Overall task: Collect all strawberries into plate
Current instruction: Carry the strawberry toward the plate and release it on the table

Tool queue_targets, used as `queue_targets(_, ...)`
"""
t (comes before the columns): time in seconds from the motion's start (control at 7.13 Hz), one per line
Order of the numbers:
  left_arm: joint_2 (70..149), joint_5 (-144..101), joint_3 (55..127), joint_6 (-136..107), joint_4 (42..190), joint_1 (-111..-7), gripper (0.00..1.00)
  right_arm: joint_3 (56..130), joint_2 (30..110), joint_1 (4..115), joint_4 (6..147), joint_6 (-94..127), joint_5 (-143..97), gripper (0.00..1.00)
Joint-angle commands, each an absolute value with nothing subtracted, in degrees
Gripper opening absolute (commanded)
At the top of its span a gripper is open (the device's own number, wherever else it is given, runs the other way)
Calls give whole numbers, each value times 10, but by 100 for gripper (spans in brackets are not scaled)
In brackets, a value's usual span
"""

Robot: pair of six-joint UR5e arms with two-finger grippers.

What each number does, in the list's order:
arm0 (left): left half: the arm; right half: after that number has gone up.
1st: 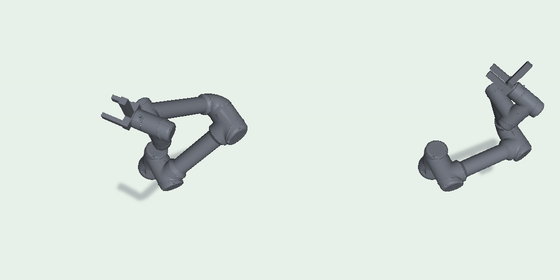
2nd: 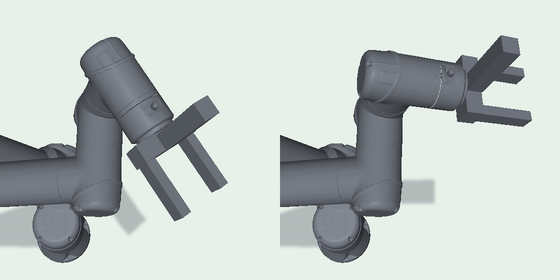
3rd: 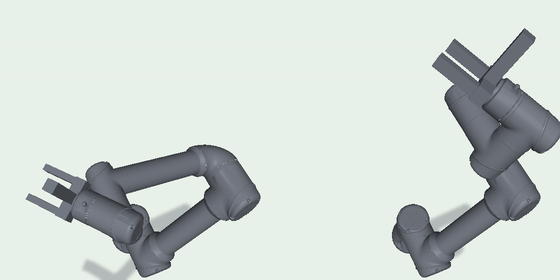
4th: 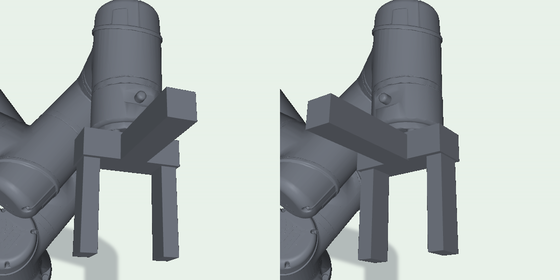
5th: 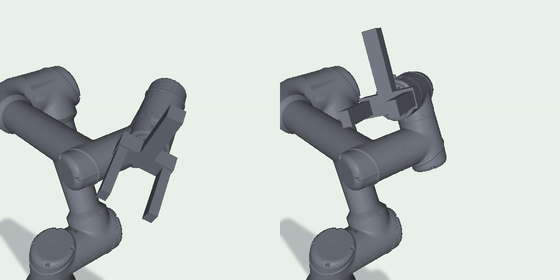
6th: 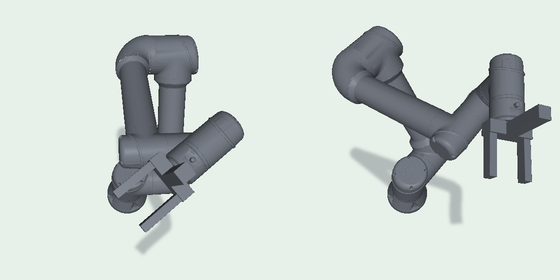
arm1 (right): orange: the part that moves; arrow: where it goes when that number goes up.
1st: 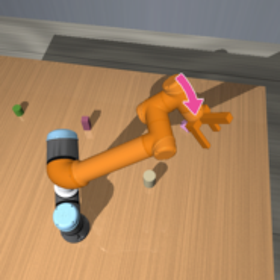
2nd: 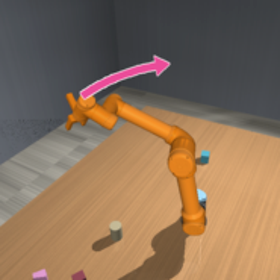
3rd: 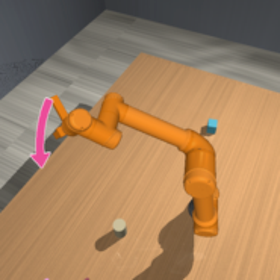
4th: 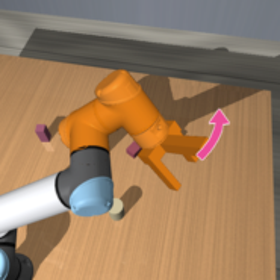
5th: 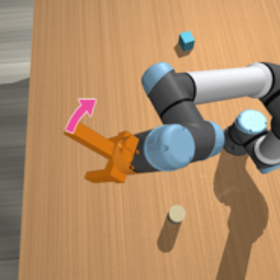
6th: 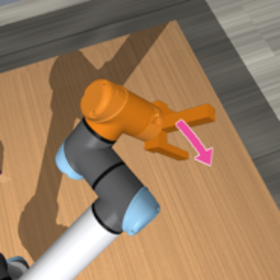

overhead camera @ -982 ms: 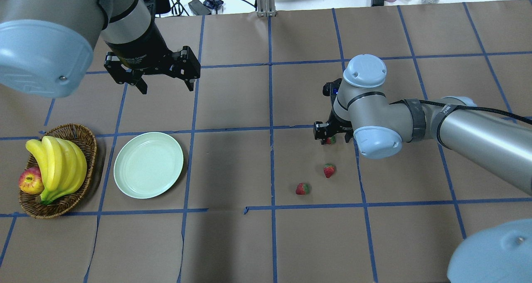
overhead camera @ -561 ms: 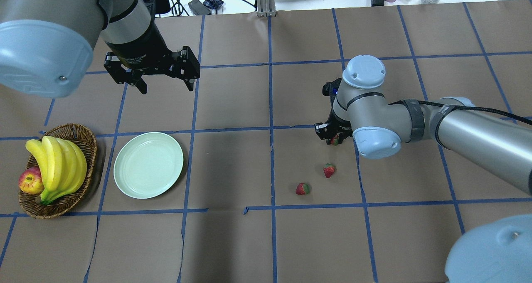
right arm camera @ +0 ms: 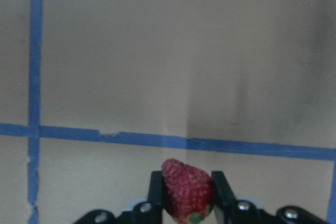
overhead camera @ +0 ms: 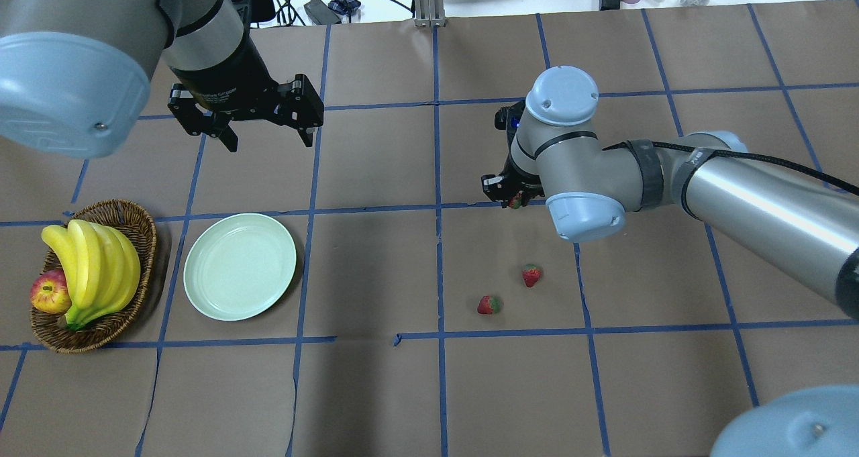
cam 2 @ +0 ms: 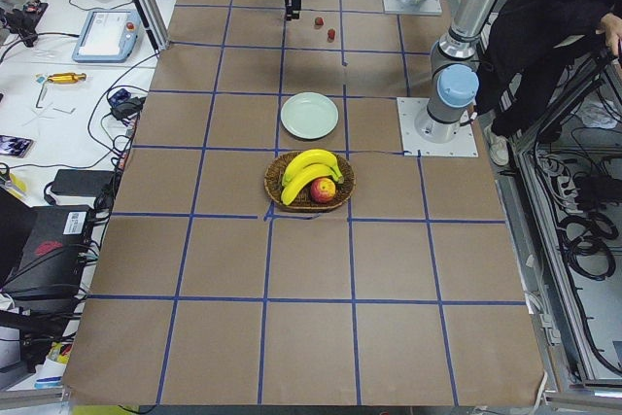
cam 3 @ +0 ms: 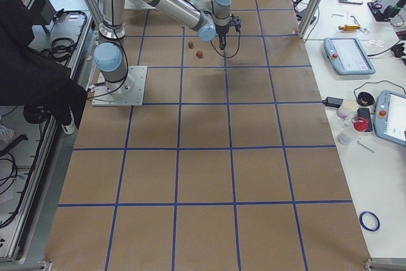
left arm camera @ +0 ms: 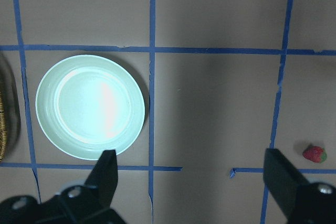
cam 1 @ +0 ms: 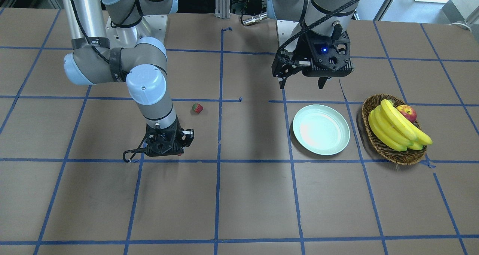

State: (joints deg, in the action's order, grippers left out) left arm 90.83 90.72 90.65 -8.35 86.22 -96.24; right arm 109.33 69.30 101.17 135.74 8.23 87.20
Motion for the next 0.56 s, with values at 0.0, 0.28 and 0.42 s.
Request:
queue_targets(0.0, 906, 907, 906, -83, 862, -962, 100, 1069, 686, 1090, 1360, 211, 871, 0)
queue_targets(0.28, 904, 908, 906, -83, 862, -962, 100, 1007, 638, 1177, 1362, 336, 872, 0)
queue_targets(0.42, 904, 908, 906, -83, 862, -962, 100, 974, 607, 1213, 1361, 373, 873, 0)
